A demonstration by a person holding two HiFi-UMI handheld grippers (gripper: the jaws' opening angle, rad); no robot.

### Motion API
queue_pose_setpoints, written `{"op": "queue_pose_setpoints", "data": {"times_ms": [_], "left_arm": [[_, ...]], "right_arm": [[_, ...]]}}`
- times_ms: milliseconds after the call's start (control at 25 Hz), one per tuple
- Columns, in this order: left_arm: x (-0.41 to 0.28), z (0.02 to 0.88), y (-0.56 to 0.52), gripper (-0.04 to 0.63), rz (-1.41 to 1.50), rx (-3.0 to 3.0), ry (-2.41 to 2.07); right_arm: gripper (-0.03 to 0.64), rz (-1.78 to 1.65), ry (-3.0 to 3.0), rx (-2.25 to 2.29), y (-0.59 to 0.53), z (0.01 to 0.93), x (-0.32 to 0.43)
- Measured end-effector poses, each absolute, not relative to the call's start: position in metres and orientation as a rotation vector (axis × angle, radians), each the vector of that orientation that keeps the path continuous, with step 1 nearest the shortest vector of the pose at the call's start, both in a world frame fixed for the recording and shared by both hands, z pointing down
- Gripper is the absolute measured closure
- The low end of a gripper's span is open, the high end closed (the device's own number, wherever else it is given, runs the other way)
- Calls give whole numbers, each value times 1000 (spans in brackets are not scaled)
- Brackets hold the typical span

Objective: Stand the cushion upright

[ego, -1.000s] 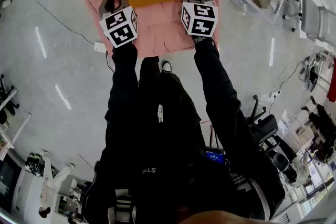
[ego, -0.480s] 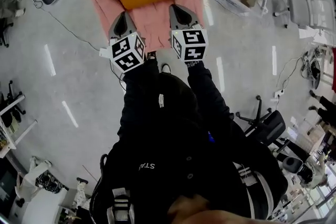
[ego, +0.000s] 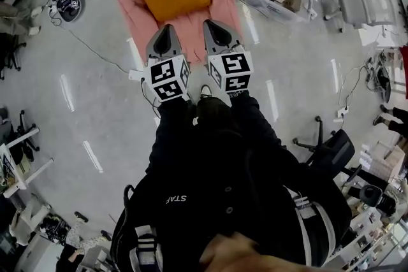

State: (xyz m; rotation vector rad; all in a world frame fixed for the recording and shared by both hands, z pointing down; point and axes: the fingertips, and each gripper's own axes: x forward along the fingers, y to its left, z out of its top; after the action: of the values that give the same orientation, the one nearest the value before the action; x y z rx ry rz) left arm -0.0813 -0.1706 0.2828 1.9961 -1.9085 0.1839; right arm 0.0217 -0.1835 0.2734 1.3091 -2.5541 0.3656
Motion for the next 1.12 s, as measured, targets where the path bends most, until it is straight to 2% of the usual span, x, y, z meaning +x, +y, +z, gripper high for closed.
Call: {"op": "queue_pose_setpoints", "data": {"times_ms": [640, 1120], "left_arm": [[-93, 198, -135, 595, 105, 2181, -1893], [-101, 179, -146, 595, 97, 2228, -1915]], "right_arm": [[603, 121, -2650, 1383, -141, 174, -12], [603, 53, -2680, 1438, -153, 150, -15]]}}
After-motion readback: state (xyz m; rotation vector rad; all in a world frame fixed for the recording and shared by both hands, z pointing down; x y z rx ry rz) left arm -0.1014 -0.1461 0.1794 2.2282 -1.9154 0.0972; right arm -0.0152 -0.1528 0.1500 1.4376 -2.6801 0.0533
